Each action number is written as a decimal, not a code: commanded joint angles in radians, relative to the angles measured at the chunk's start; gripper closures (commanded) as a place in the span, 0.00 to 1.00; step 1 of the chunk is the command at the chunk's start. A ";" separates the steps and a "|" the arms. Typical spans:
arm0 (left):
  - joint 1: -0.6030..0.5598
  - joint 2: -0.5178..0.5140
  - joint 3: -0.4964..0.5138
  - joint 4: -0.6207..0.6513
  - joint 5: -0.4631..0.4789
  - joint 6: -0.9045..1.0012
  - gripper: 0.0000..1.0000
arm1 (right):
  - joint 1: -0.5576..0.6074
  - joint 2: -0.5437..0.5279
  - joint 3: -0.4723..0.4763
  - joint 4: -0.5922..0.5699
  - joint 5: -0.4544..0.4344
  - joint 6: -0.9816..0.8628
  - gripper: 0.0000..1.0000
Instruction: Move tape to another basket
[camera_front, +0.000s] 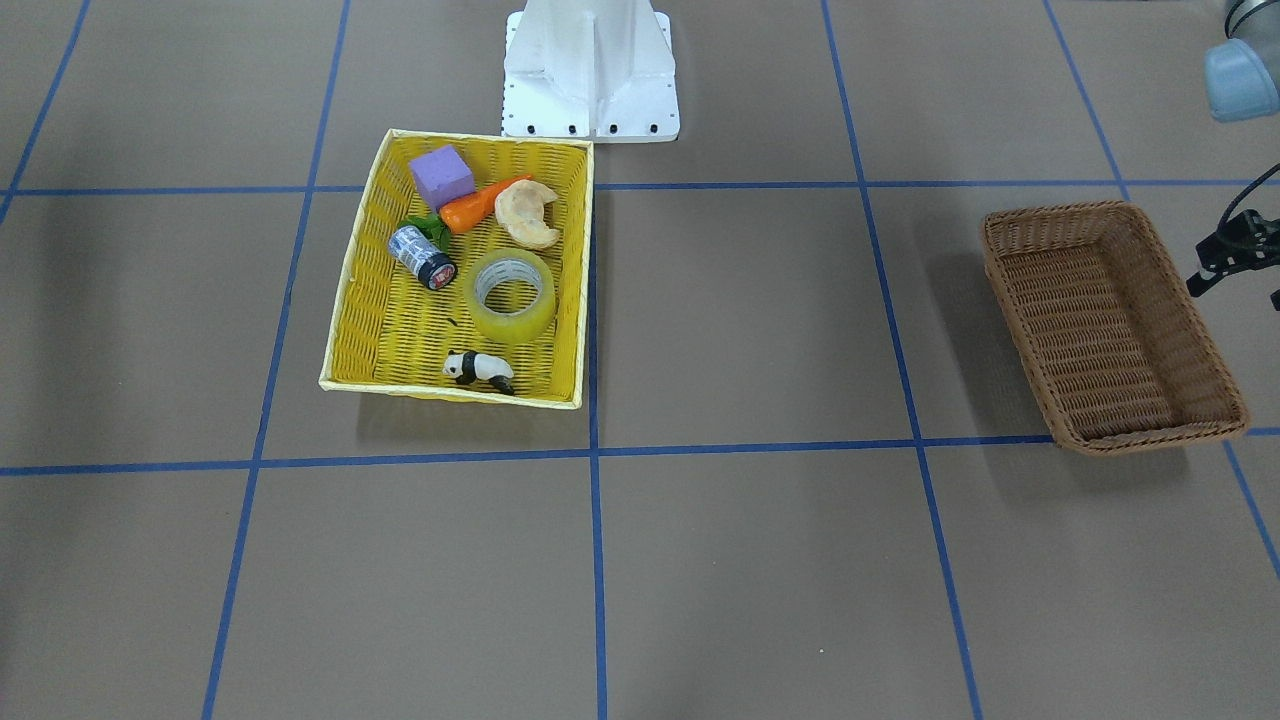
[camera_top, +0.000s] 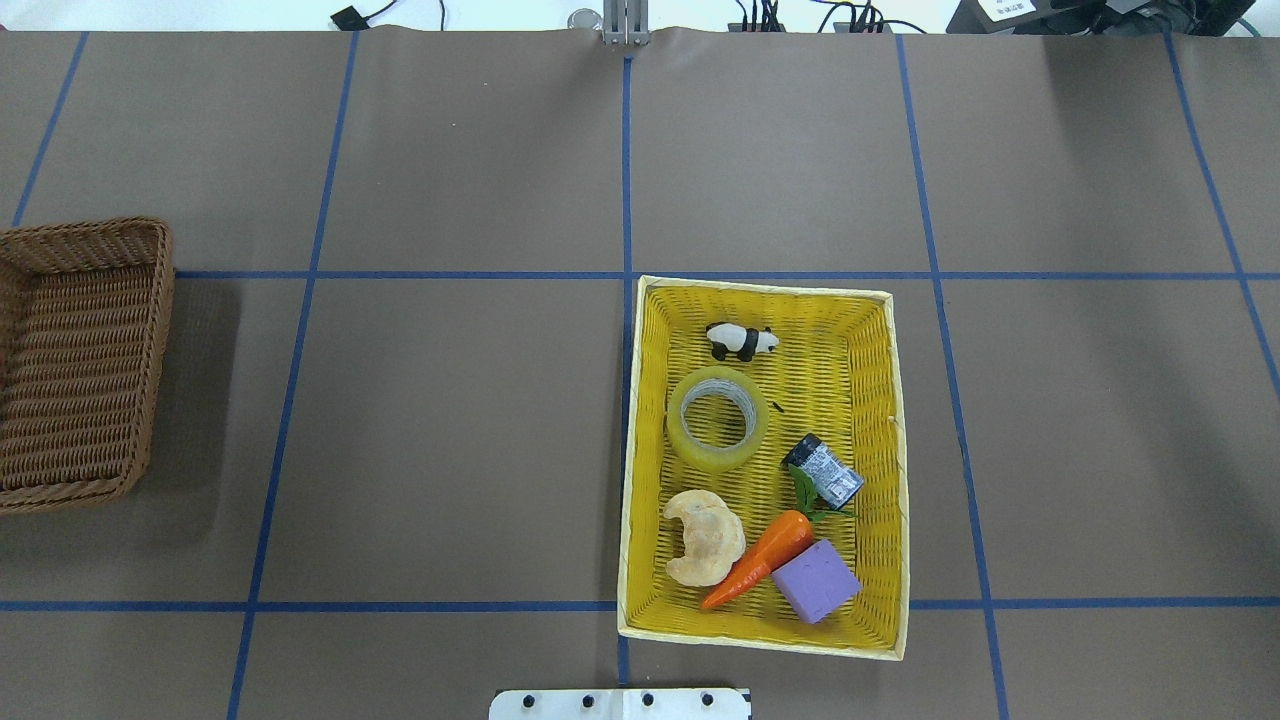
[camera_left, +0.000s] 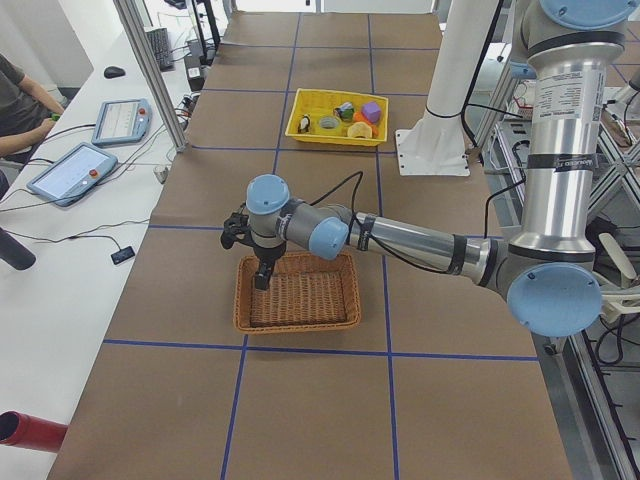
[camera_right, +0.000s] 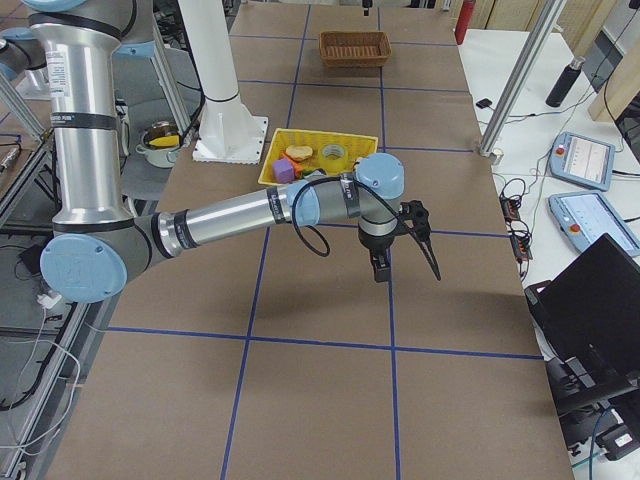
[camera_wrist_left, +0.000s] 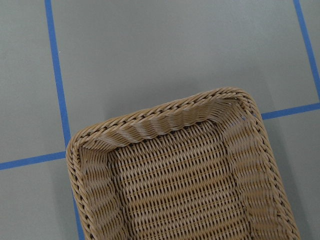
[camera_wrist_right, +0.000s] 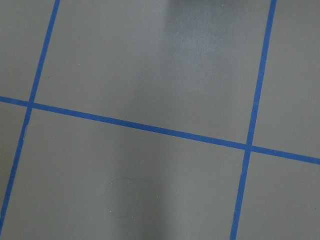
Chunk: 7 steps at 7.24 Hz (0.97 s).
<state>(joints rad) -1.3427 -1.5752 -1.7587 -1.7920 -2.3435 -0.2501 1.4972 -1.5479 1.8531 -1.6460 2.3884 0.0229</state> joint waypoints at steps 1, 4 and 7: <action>0.002 0.000 -0.010 -0.024 -0.006 -0.012 0.02 | 0.000 0.000 0.000 0.000 0.000 0.000 0.00; 0.002 0.007 0.013 -0.035 0.001 -0.025 0.02 | 0.000 0.000 0.005 0.000 0.000 -0.001 0.00; 0.002 0.006 -0.004 -0.038 -0.007 -0.031 0.02 | 0.000 -0.001 0.000 0.000 -0.001 -0.001 0.00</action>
<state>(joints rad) -1.3411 -1.5671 -1.7542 -1.8299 -2.3482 -0.2793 1.4972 -1.5480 1.8553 -1.6460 2.3881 0.0221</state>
